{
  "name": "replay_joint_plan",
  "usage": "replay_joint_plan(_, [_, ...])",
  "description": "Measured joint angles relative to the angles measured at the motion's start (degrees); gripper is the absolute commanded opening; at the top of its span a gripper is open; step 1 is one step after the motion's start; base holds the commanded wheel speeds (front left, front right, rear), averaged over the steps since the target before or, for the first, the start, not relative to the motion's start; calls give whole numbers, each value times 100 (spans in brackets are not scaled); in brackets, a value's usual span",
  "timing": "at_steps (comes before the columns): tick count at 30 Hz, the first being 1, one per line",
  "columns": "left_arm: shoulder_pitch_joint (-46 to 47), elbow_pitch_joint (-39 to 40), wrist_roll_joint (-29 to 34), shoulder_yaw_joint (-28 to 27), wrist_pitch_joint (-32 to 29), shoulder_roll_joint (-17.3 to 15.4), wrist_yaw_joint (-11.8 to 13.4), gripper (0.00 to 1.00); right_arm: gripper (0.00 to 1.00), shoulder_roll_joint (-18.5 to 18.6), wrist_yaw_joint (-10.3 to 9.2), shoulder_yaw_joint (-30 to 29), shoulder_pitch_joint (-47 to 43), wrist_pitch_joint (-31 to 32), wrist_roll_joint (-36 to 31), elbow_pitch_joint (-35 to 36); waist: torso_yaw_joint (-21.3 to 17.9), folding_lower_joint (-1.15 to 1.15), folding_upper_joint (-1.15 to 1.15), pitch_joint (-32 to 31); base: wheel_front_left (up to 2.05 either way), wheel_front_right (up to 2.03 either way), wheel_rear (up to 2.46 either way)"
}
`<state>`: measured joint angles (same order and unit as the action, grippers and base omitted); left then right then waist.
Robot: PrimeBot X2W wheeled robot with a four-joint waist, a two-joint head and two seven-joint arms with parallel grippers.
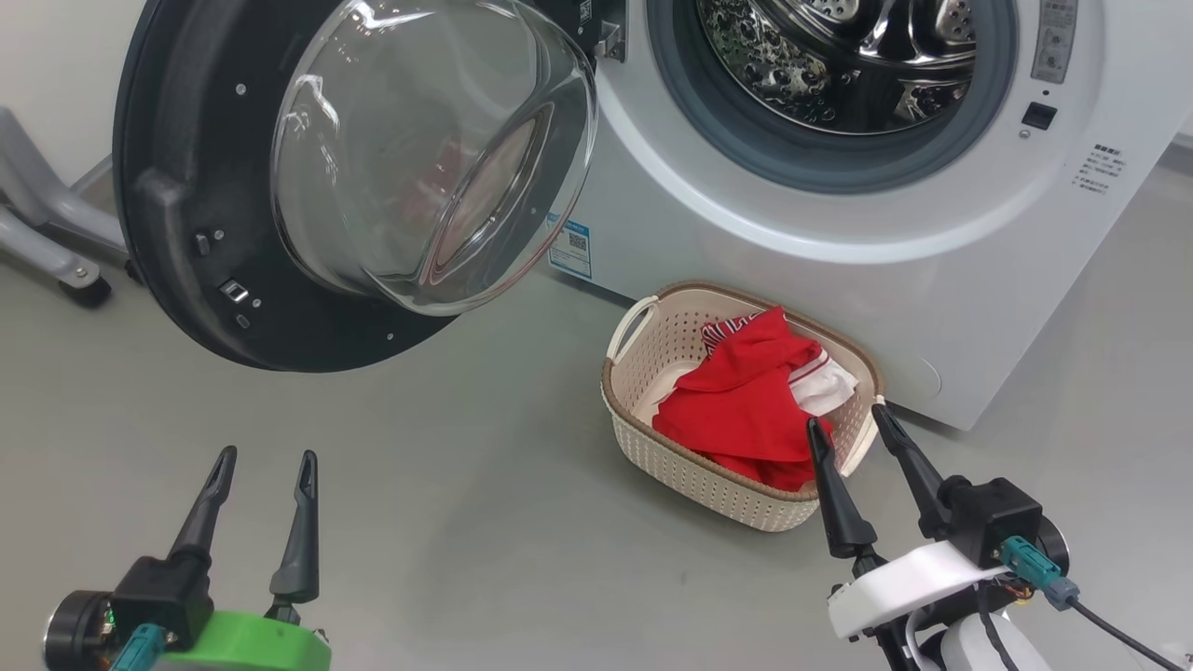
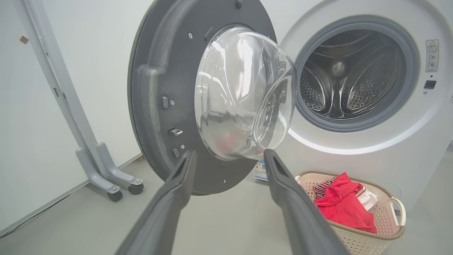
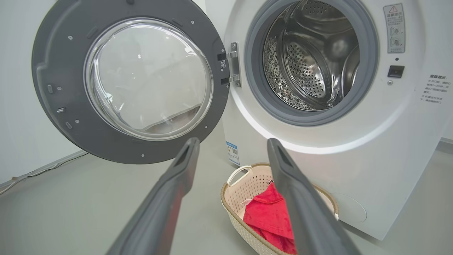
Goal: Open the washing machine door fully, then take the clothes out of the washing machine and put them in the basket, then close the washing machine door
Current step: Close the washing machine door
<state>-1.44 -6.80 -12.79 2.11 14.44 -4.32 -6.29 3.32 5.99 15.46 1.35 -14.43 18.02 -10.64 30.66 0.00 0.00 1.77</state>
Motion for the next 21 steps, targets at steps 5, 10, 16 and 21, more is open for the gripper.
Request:
replay_joint_plan(5, [-38,37,-7,-59,0,9,3,100,100,2,18,48,119,0,-2,-98,33,0,0,74,0,0,0])
replay_joint_plan(10, [-46,80,-7,-96,0,13,3,100,100,2,43,81,170,0,-2,-152,41,0,0,98,0,0,0])
replay_joint_plan(16, [-92,153,-8,-189,0,26,47,100,100,4,44,111,208,0,-1,-252,46,0,0,110,0,0,0])
replay_joint_plan(21, [-101,192,-10,-208,0,49,47,100,100,20,49,127,293,0,0,-294,44,0,0,105,0,0,0])
